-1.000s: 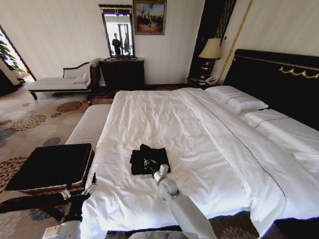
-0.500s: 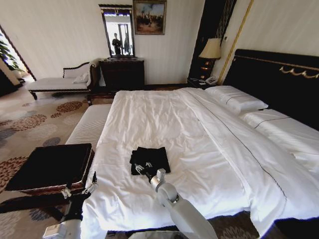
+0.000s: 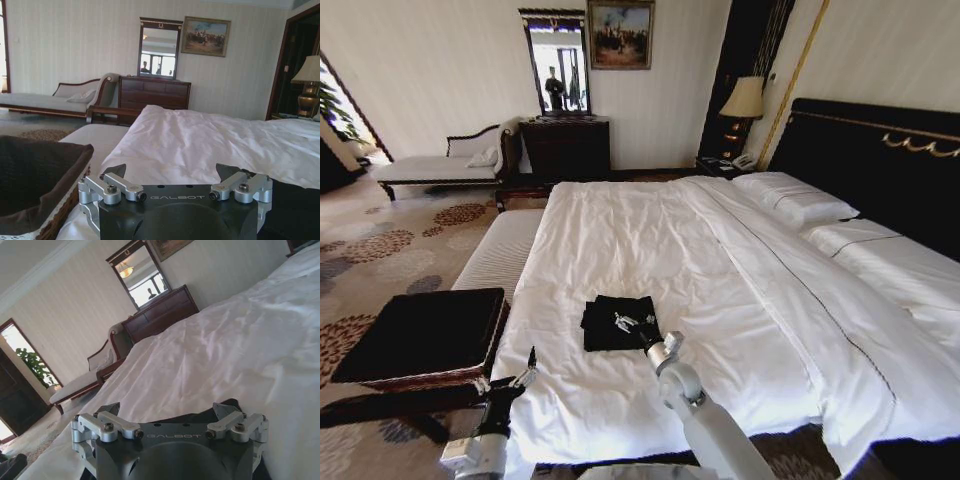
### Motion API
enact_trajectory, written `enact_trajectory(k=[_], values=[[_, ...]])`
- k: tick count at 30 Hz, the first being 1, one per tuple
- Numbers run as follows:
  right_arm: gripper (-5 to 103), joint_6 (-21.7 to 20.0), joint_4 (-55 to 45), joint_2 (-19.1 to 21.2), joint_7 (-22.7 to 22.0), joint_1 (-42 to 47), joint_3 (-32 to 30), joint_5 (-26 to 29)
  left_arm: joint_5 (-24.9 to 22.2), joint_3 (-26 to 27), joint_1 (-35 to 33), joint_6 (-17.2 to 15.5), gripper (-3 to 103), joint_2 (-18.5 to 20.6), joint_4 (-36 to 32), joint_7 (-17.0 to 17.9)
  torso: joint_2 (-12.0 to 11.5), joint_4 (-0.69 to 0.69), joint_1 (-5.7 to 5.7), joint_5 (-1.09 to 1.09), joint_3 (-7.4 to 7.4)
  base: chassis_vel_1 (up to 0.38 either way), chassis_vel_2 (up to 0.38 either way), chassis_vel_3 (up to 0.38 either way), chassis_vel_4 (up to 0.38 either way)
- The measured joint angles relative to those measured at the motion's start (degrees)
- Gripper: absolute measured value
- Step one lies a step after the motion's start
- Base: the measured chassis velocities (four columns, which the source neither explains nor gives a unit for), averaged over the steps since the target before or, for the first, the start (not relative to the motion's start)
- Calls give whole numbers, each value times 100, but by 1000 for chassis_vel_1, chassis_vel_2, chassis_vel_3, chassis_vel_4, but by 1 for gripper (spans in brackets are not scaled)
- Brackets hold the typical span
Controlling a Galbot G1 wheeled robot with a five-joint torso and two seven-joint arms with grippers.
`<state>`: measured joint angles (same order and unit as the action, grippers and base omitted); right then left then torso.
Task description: Fold the clothes on the bed and place them into the basket.
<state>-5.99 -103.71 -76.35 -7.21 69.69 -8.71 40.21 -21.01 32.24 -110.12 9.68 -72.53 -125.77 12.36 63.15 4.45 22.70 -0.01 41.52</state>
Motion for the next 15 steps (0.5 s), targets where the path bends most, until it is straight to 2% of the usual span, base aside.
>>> enact_trajectory(k=[1,2,5,6,8,10,11,12,14,15], values=[[100,0,0,0,0,0,0,0,0,0,0,0,100,0,0,0,0,0,0,0,0,0,0,0,0],[100,-42,-70,75,-70,196,-162,159,-254,-105,179,-218,100,145,81,28,0,2,0,2,0,0,0,0,0],[100,-111,-117,85,-154,443,-351,359,-625,-199,434,-535,100,312,186,58,0,1,0,1,0,0,0,0,0],[100,-185,-135,56,-227,573,-473,516,-974,-280,640,-756,100,461,273,74,0,2,0,1,0,0,0,0,0],[100,-203,-135,41,-248,615,-509,553,-1132,-318,733,-843,100,524,315,86,0,2,0,1,0,0,0,0,0],[100,-220,-128,2,-278,679,-570,565,-1655,-454,985,-1119,100,691,397,132,0,0,0,1,0,0,0,0,0],[100,-220,-128,2,-278,679,-570,565,-1655,-454,985,-1119,100,691,397,132,0,0,0,1,0,0,0,0,0],[100,-226,-121,-19,-291,695,-598,560,-2017,-585,1149,-1273,100,785,445,153,0,1,0,2,0,0,0,0,0],[100,-230,-112,-37,-306,699,-653,550,-2398,-808,1435,-1442,100,884,582,126,0,0,0,1,0,0,0,0,0],[100,-230,-112,-37,-306,699,-653,550,-2398,-808,1435,-1442,100,884,582,126,0,0,0,1,0,0,0,0,0]])
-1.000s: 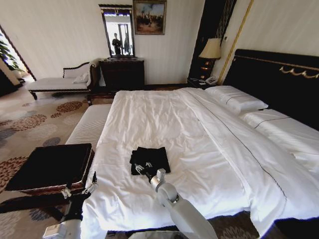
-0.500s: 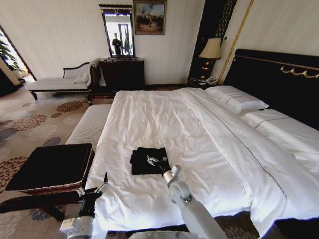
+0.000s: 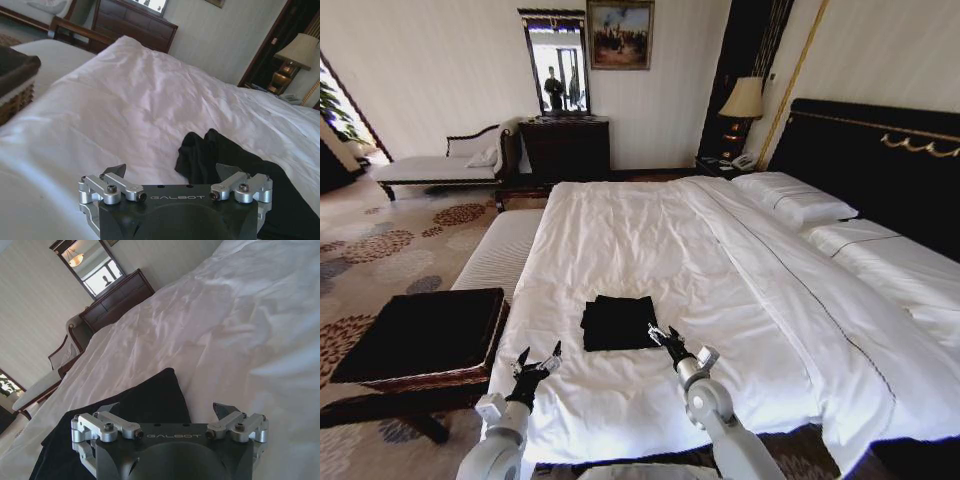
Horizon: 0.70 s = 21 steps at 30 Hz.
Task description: Fold the clothes on the bed and place them into the basket.
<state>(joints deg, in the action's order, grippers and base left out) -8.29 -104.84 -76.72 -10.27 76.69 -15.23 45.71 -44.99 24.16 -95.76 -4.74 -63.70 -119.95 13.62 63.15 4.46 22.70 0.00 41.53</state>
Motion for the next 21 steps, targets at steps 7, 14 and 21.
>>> enact_trajectory(k=[7,14,21], values=[[100,-3,53,2,-2,-3,-84,-104,-672,-652,702,-274,100,151,457,-159,1,1,0,0,0,0,0,0,0],[100,-5,159,-22,-47,-28,-153,-90,-959,-1127,1244,-304,100,224,1037,-171,1,1,0,0,0,0,0,0,0],[100,-48,184,-12,-81,-17,-168,11,-1075,-1289,1535,-302,100,97,1384,-165,1,0,0,0,0,0,0,0,0]])
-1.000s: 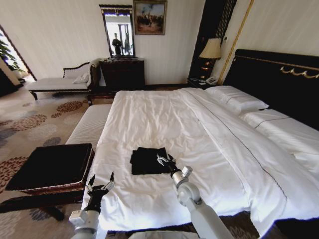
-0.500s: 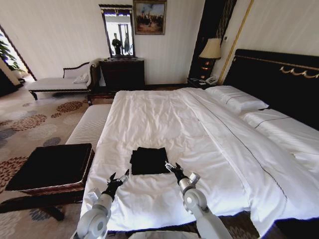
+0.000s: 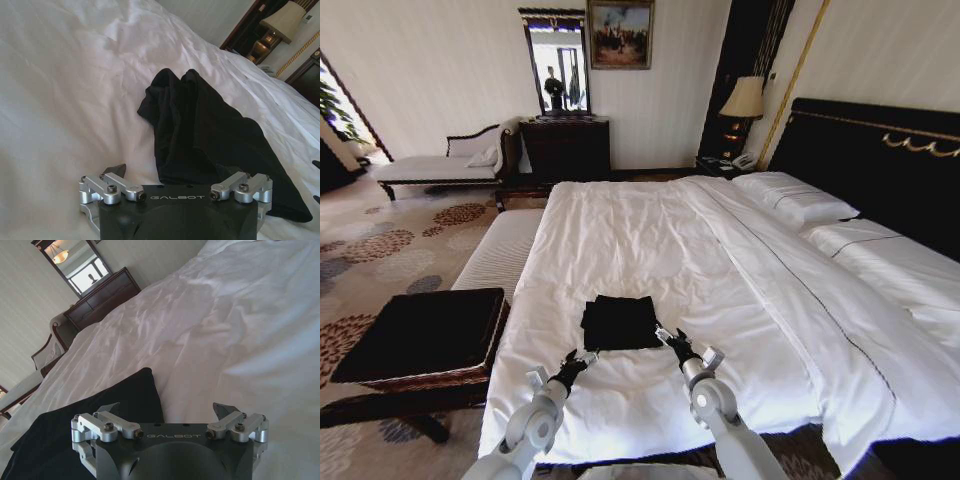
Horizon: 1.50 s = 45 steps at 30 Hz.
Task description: Fold the clothes on the bed and place them into the basket.
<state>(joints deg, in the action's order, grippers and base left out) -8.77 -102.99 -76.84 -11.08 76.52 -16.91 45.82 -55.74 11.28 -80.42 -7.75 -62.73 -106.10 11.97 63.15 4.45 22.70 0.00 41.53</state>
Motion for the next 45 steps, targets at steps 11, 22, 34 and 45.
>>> enact_trajectory(k=[11,22,34,45], values=[[100,-174,-21,-96,-90,127,12,594,-259,-175,499,-7,100,-113,190,51,0,1,-1,0,-1,0,0,0,0],[100,-281,270,-155,-159,-182,135,962,-509,-575,986,-94,100,-103,453,177,0,0,-1,1,-1,0,0,0,0],[100,-337,467,-265,-202,-379,240,1078,-475,-613,1026,-168,100,-50,540,299,0,1,-1,0,-1,0,0,0,0],[84,-397,517,-324,-218,-435,338,1103,-418,-670,1184,-183,88,-167,712,289,0,0,0,0,0,0,0,0,0]])
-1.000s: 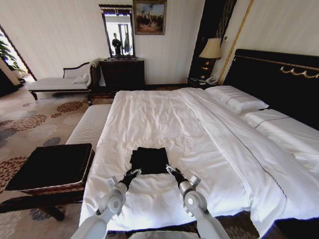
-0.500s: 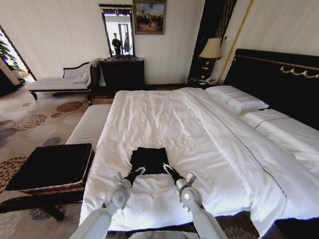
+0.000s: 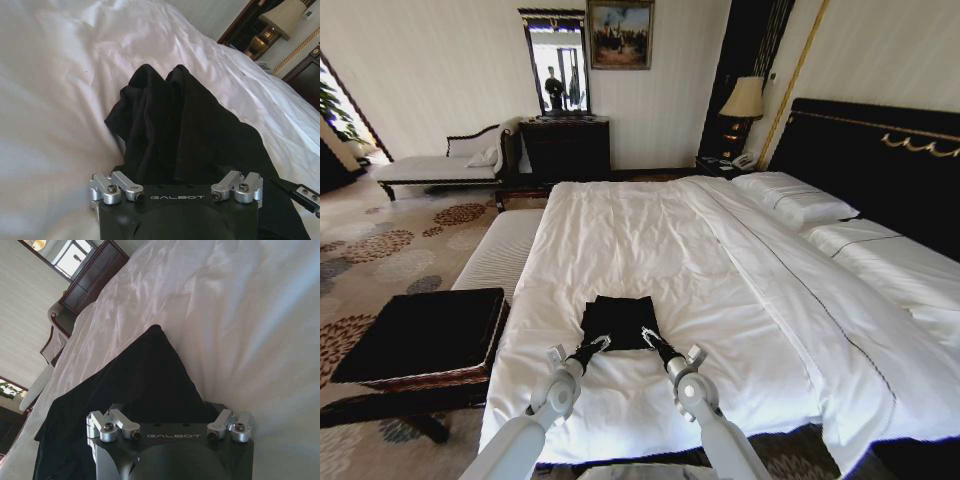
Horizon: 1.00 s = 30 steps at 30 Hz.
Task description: Fold the clothes on the bed and place them into the basket.
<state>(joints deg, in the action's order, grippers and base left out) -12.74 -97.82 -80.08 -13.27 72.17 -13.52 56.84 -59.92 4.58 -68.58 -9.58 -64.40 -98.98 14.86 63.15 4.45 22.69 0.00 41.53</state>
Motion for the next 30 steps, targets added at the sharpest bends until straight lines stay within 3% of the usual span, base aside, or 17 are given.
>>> enact_trajectory(k=[2,3,5,6,8,10,12,14,15,18,20,21,23,30], values=[[79,0,0,-2,4,1,2,-6,42,12,-34,18,77,10,-18,0,0,1,0,0,0,0,0,0,0],[79,0,0,-2,4,1,2,-6,42,12,-34,18,77,10,-18,0,0,1,0,0,0,0,0,0,0],[68,3,-3,-2,10,3,5,-14,60,29,-68,25,72,18,-63,1,0,0,0,0,0,0,0,0,0],[62,5,-9,-2,17,4,9,-21,73,39,-86,27,61,23,-99,2,0,1,0,0,0,0,0,0,0],[51,7,-23,-7,25,1,23,-28,114,40,-97,31,55,23,-123,3,0,1,0,0,0,0,0,0,0],[51,7,-26,-9,27,-2,28,-29,132,40,-98,34,50,22,-126,4,0,1,0,0,0,0,0,0,0],[39,7,-39,-15,32,-16,55,-34,205,18,-94,59,39,20,-128,4,0,1,0,0,0,0,0,0,0],[34,8,-48,-17,34,-18,60,-36,217,13,-92,63,39,19,-127,5,0,1,0,1,0,0,0,0,0],[34,9,-55,-19,35,-19,62,-37,227,9,-91,67,33,19,-129,5,0,1,0,1,0,0,0,0,0],[18,22,-86,-13,57,-2,74,-103,262,6,-91,90,17,18,-169,4,0,1,0,0,0,0,0,0,0],[13,35,-86,-8,79,7,84,-176,267,6,-92,94,17,20,-184,-1,0,1,0,1,0,0,0,0,0],[8,42,-86,-7,90,11,89,-212,268,6,-91,96,12,23,-192,-5,0,1,0,1,0,0,0,0,0],[8,70,-96,-5,108,27,109,-300,304,2,-72,108,7,35,-203,-38,0,1,0,0,0,0,0,0,0],[8,168,-180,39,187,48,156,-618,569,-31,-30,198,7,39,-294,-101,0,1,0,1,0,0,0,0,0]])
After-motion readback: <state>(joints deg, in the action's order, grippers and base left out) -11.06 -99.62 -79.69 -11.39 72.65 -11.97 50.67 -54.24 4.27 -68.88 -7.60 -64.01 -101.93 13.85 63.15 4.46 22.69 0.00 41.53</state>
